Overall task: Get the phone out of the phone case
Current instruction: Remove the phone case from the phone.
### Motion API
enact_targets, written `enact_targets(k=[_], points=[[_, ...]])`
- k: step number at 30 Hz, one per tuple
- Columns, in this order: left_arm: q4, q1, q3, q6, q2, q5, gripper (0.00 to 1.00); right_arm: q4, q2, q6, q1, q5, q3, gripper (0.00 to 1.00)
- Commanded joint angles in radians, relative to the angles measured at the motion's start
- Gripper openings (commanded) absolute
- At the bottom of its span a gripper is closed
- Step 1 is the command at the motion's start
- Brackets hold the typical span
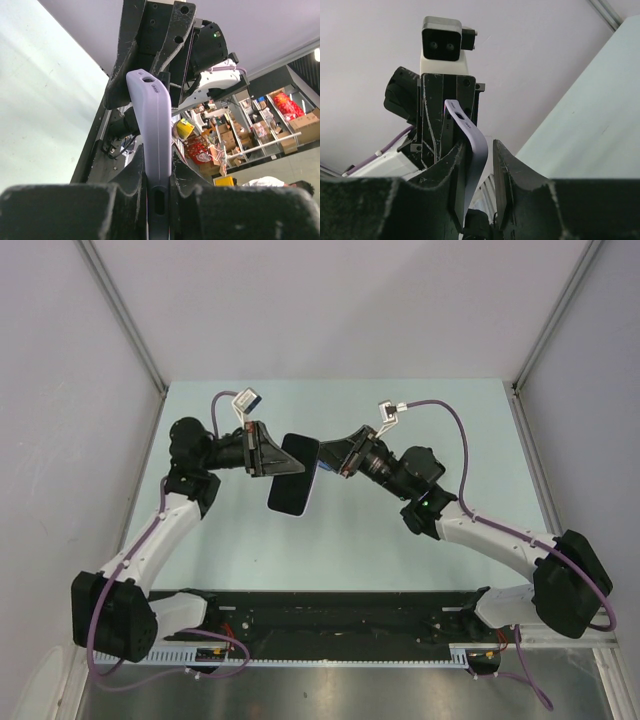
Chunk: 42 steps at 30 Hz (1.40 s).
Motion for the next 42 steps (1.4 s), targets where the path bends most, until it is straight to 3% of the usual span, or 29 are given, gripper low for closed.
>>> enact_targets(k=[1,4,6,8,9,11,14,15,16,18,19,22,25,28,31,32,35,37,42], points=[[0.332,-0.063,0.083,0.027,0.008,-0.147,0.00,-0.546,0.153,-0.176,0.157,-0.447,-0.100,0.29],[0.344,-0.064,0.077,0.032,0.040,-0.149,0.00,-0.477,0.174,-0.153,0.181,-0.479,-0.097,0.29],[0.355,-0.063,0.070,0.032,0.060,-0.149,0.00,-0.426,0.193,-0.125,0.186,-0.487,-0.100,0.24],[0.364,-0.064,0.066,0.027,0.087,-0.141,0.00,-0.401,0.203,-0.105,0.189,-0.488,-0.100,0.02],[0.362,-0.064,0.063,0.026,0.097,-0.138,0.00,-0.403,0.205,-0.097,0.189,-0.464,-0.100,0.00],[0.358,-0.063,0.054,0.029,0.115,-0.138,0.00,-0.417,0.196,-0.088,0.189,-0.430,-0.100,0.00],[0.326,-0.063,0.046,0.050,0.132,-0.136,0.02,-0.519,0.138,-0.073,0.168,-0.262,-0.098,0.00],[0.310,-0.063,0.043,0.055,0.135,-0.135,0.07,-0.620,0.113,-0.070,0.161,-0.131,-0.098,0.00],[0.307,-0.064,0.040,0.056,0.138,-0.132,0.22,-0.663,0.055,-0.062,0.155,-0.072,-0.100,0.00],[0.309,-0.063,0.032,0.058,0.150,-0.120,0.36,-0.761,-0.005,-0.051,0.138,0.055,-0.100,0.00],[0.307,-0.064,0.029,0.058,0.154,-0.116,0.54,-0.783,-0.060,-0.041,0.134,0.091,-0.100,0.00],[0.300,-0.063,0.031,0.060,0.172,-0.110,0.81,-0.866,-0.164,-0.008,0.108,0.211,-0.098,0.00],[0.280,-0.064,0.035,0.056,0.178,-0.101,0.96,-0.963,-0.229,0.006,0.085,0.303,-0.098,0.00],[0.170,-0.061,0.052,0.119,0.171,-0.124,1.00,-1.055,-0.286,-0.007,0.049,0.332,-0.089,0.00],[-0.062,-0.055,0.093,0.280,0.146,-0.181,1.00,-1.191,-0.280,-0.047,0.029,0.375,-0.040,0.00],[-0.172,-0.052,0.104,0.306,0.138,-0.207,1.00,-1.260,-0.257,-0.054,0.032,0.427,-0.022,0.00],[-0.281,-0.046,0.126,0.346,0.102,-0.245,1.00,-1.383,-0.206,-0.067,0.077,0.557,0.055,0.00],[-0.321,-0.047,0.133,0.380,0.077,-0.276,1.00,-1.401,-0.160,-0.079,0.095,0.579,0.092,0.00],[-0.599,-0.044,0.189,0.513,0.006,-0.388,1.00,-1.455,-0.013,-0.137,0.112,0.611,0.208,0.00]])
